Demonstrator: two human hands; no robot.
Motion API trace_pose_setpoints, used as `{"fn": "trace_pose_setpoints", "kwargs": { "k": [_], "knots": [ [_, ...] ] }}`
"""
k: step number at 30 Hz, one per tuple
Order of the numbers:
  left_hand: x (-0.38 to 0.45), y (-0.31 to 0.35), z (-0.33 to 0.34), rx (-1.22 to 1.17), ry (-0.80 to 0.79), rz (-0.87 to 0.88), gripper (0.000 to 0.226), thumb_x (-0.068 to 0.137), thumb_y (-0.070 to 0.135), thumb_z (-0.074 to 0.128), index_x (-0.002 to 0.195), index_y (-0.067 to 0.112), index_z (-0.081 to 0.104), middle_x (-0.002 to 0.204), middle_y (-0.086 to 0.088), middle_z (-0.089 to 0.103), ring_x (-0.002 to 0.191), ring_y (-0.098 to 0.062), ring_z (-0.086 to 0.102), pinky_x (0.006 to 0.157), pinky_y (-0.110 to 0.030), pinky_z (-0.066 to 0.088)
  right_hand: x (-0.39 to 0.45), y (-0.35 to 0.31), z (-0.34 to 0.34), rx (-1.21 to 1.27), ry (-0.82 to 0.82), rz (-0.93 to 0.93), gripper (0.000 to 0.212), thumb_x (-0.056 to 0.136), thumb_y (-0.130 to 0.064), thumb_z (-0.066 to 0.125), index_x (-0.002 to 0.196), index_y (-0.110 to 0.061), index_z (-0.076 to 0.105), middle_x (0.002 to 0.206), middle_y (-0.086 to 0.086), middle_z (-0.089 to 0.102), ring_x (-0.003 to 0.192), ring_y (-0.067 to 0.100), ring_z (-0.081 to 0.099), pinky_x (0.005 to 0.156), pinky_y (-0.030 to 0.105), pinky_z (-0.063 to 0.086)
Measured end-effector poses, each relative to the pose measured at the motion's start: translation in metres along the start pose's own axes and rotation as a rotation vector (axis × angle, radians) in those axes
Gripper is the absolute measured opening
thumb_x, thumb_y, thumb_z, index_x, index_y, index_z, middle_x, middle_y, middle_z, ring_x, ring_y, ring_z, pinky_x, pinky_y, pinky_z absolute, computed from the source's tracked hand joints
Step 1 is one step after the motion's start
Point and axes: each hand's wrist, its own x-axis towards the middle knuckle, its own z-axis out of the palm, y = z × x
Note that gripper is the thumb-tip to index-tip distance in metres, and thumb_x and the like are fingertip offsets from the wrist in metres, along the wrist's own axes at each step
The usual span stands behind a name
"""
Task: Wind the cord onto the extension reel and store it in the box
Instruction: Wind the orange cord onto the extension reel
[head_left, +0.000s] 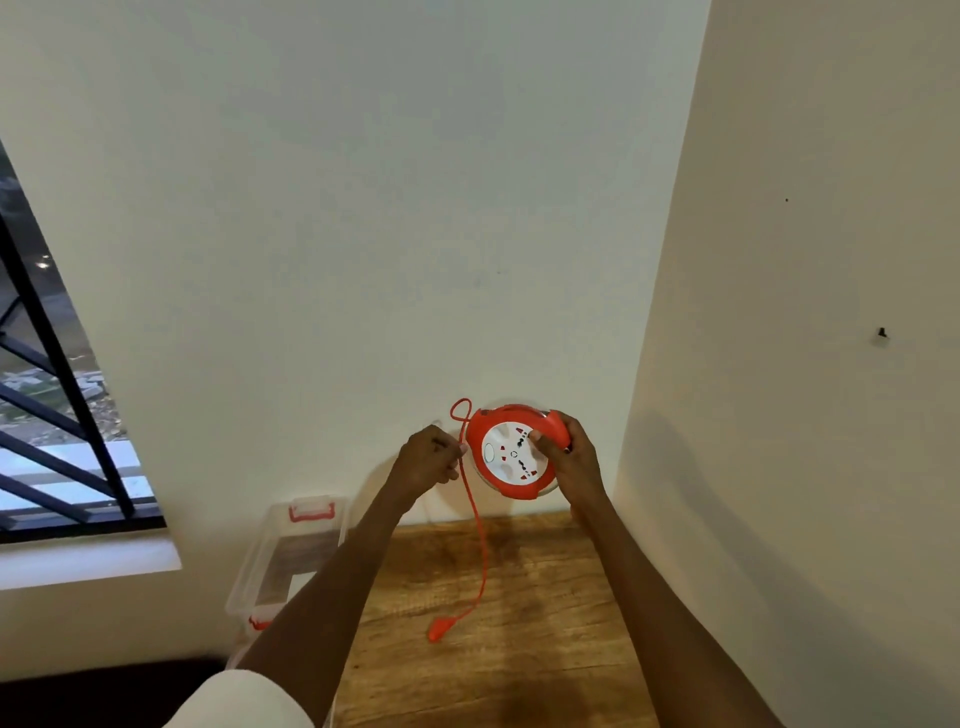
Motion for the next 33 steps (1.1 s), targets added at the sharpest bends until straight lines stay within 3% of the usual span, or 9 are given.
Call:
{"fn": "trace_pose_setpoints", "kwargs": {
  "k": [3, 8, 10, 13, 18, 21, 25, 28, 33],
  "knots": [
    [-0.001, 0.003, -0.001, -0.022, 0.155, 0.053, 0.016, 0.097, 0.024, 0.062, 0.101, 0.009, 0.062, 0.098, -0.006, 0.070, 0.084, -0.021, 0.069, 0.074, -0.028, 0.053, 0.000, 0.002, 0.001, -0.039, -0.024, -0.035, 0.043, 0.089, -0.029, 0.072, 0.125, -0.036, 0.050, 0.115, -0.019, 0.059, 0.101, 0.012, 0.063, 0.064, 0.011, 0.053],
    [0.000, -0.003, -0.025, -0.281, 0.390, 0.032, 0.010, 0.100, 0.016, 0.055, 0.110, 0.017, 0.054, 0.084, -0.013, 0.069, 0.059, -0.024, 0.065, 0.053, -0.027, 0.053, 0.003, 0.011, -0.007, 0.028, 0.028, -0.037, 0.041, 0.087, -0.027, 0.075, 0.122, -0.038, 0.056, 0.117, -0.018, 0.064, 0.105, 0.013, 0.064, 0.069, 0.014, 0.055],
    [-0.003, -0.017, -0.032, -0.250, 0.344, 0.026, 0.016, 0.101, 0.010, 0.052, 0.112, 0.021, 0.057, 0.078, -0.014, 0.066, 0.054, -0.023, 0.060, 0.047, -0.026, 0.049, 0.004, 0.012, -0.012, 0.153, 0.113, 0.015, 0.036, 0.087, -0.031, 0.074, 0.118, -0.042, 0.059, 0.116, -0.015, 0.067, 0.106, 0.015, 0.065, 0.070, 0.019, 0.058],
    [-0.006, -0.036, -0.027, -0.167, 0.228, -0.028, 0.023, 0.100, 0.004, 0.048, 0.104, 0.019, 0.066, 0.078, -0.015, 0.065, 0.056, -0.020, 0.058, 0.047, -0.024, 0.047, 0.006, 0.009, -0.014, 0.310, 0.187, 0.085, 0.033, 0.088, -0.035, 0.073, 0.118, -0.043, 0.061, 0.120, -0.006, 0.068, 0.109, 0.023, 0.067, 0.084, 0.040, 0.061],
    [-0.010, -0.040, -0.005, 0.221, 0.096, -0.021, 0.028, 0.097, 0.002, 0.048, 0.106, 0.012, 0.073, 0.106, -0.009, 0.073, 0.086, -0.022, 0.067, 0.075, -0.025, 0.045, 0.005, -0.004, -0.002, 0.455, 0.137, 0.152, 0.041, 0.089, -0.034, 0.072, 0.128, -0.028, 0.060, 0.121, 0.003, 0.070, 0.108, 0.028, 0.068, 0.089, 0.052, 0.058],
    [-0.013, -0.033, 0.004, 0.152, 0.225, 0.064, 0.026, 0.099, 0.000, 0.048, 0.114, 0.009, 0.067, 0.114, -0.010, 0.071, 0.103, -0.025, 0.068, 0.085, -0.023, 0.047, 0.008, -0.011, 0.002, 0.484, 0.113, 0.167, 0.044, 0.089, -0.038, 0.071, 0.128, -0.023, 0.061, 0.119, 0.004, 0.071, 0.107, 0.029, 0.069, 0.087, 0.051, 0.059],
    [-0.009, -0.003, -0.001, -0.209, 0.298, 0.145, 0.024, 0.104, 0.013, 0.045, 0.122, 0.018, 0.060, 0.105, 0.002, 0.070, 0.095, -0.016, 0.067, 0.077, -0.022, 0.051, 0.016, -0.020, 0.003, 0.482, 0.103, 0.146, 0.046, 0.086, -0.038, 0.073, 0.128, -0.025, 0.061, 0.116, 0.000, 0.072, 0.104, 0.026, 0.070, 0.080, 0.044, 0.061],
    [-0.004, 0.008, 0.000, -0.083, 0.158, 0.175, 0.020, 0.104, 0.029, 0.048, 0.103, 0.023, 0.067, 0.092, 0.008, 0.072, 0.089, -0.011, 0.067, 0.082, -0.026, 0.054, 0.022, -0.022, 0.005, 0.485, 0.130, 0.143, 0.041, 0.088, -0.037, 0.072, 0.127, -0.027, 0.061, 0.116, 0.000, 0.072, 0.105, 0.027, 0.069, 0.083, 0.046, 0.061],
    [-0.012, -0.006, 0.008, -0.095, 0.115, 0.070, 0.037, 0.100, 0.041, 0.053, 0.075, 0.021, 0.071, 0.065, 0.003, 0.071, 0.055, -0.009, 0.066, 0.061, -0.024, 0.052, 0.027, -0.028, 0.009, 0.452, 0.222, 0.146, 0.043, 0.088, -0.036, 0.073, 0.127, -0.030, 0.056, 0.117, -0.001, 0.069, 0.104, 0.026, 0.069, 0.084, 0.043, 0.061]
  ]
}}
